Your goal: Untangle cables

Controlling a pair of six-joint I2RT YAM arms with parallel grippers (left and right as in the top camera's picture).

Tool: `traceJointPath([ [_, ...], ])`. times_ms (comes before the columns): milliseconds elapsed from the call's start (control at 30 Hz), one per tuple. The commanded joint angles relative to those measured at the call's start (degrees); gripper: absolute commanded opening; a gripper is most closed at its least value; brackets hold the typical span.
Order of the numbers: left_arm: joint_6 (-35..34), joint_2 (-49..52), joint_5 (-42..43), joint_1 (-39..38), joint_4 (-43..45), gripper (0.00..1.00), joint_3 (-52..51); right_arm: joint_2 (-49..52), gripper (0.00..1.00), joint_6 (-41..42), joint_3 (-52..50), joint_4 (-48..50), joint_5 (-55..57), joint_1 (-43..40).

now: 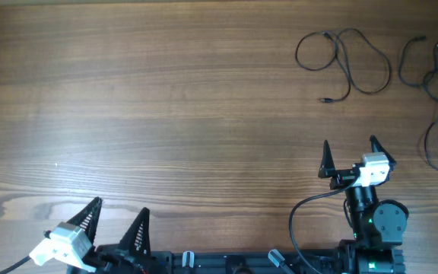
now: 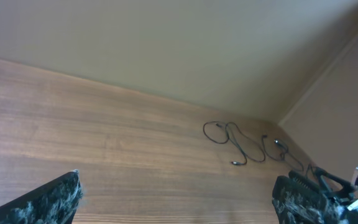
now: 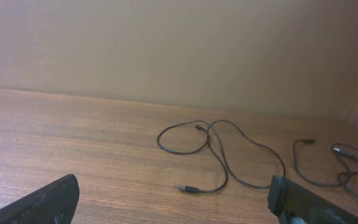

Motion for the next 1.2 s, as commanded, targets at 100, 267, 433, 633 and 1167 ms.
traceJointPath([
  [100,1.36,-0.17,0.72,-0.63,-0.07,1.0,-1.62,-0.79,1.0,-0.79,-0.07,0.17,0.17,-0.28],
  [267,2.84,-0.15,0.72,-0.63,-0.07,1.0,-1.62,-0.79,1.0,-0.81,-0.07,0.17,0.17,-0.28],
  [433,4.42,-0.15,0.72,-0.68,0.0,1.0,-1.62,-0.79,1.0,-0.79,-0.07,0.17,0.17,-0.28],
  [633,4.33,-0.17,2.29,-2.58,9.11,1.0,-9.42,-0.79,1.0,-0.81,-0.07,0.17,0.17,-0.28],
  [1167,8.33,-0.26,4.15,-3.32,52.09,1.0,-44.98,-0.79,1.0,-0.81,-0.07,0.17,0.17,-0.28],
])
